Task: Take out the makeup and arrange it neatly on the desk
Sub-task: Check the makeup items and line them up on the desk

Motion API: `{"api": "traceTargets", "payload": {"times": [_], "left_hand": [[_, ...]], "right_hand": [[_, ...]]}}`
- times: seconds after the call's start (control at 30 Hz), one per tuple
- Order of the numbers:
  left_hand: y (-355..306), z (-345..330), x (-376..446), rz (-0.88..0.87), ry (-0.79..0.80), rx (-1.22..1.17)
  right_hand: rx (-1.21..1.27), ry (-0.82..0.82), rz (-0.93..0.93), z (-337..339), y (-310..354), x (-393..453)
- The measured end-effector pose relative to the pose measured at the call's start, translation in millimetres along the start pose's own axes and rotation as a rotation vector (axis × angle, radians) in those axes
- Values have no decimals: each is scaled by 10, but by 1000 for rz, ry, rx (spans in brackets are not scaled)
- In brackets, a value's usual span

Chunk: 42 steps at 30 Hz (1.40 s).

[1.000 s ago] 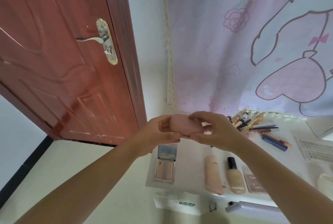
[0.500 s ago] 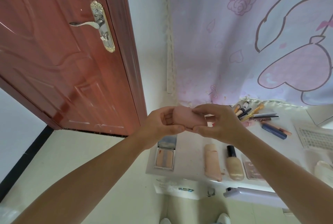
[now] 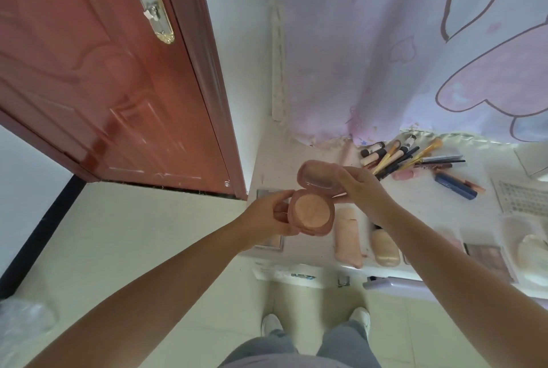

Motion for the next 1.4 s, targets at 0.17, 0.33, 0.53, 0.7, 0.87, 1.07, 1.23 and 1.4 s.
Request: {"api": "traceTargets", "payload": {"times": [0.17,0.33,0.53,0.7,0.87,1.07,1.23,1.4], "left_hand": [[423,-239,232,156,-88,217],[659,-451,383,222,-217,294],[764,-514,482,276,-309,434],[799,-552,455,352,-234,680],[775,-567,439,395,-205,785],[717,-562,410,417,-191,803],[619,-604,310,391,-202,760],[393,-490,170,282,-238,805]], "right_hand": [[-126,-22,-215,-118,-489,207],[-182,1,-368,-142,-767,316],[-298,64,-335,-117,-825,364],[-460,102,-326,-154,-789,408],[-523,76,-291,-78,-775,384],[-772,-15,-362,181,-912,325],[-782,86,-451,105,-1004,340],[-540,14,-393,214,-884,297]]}}
Point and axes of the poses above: each hand's wrist, its own x-axis towards the middle knuckle, its own z-axis out of the back of the hand, y = z × x, the point moved 2 cm from there along x, towards the middle knuckle, and after that the axes turned 14 degrees about y, right-handed, at the moved point
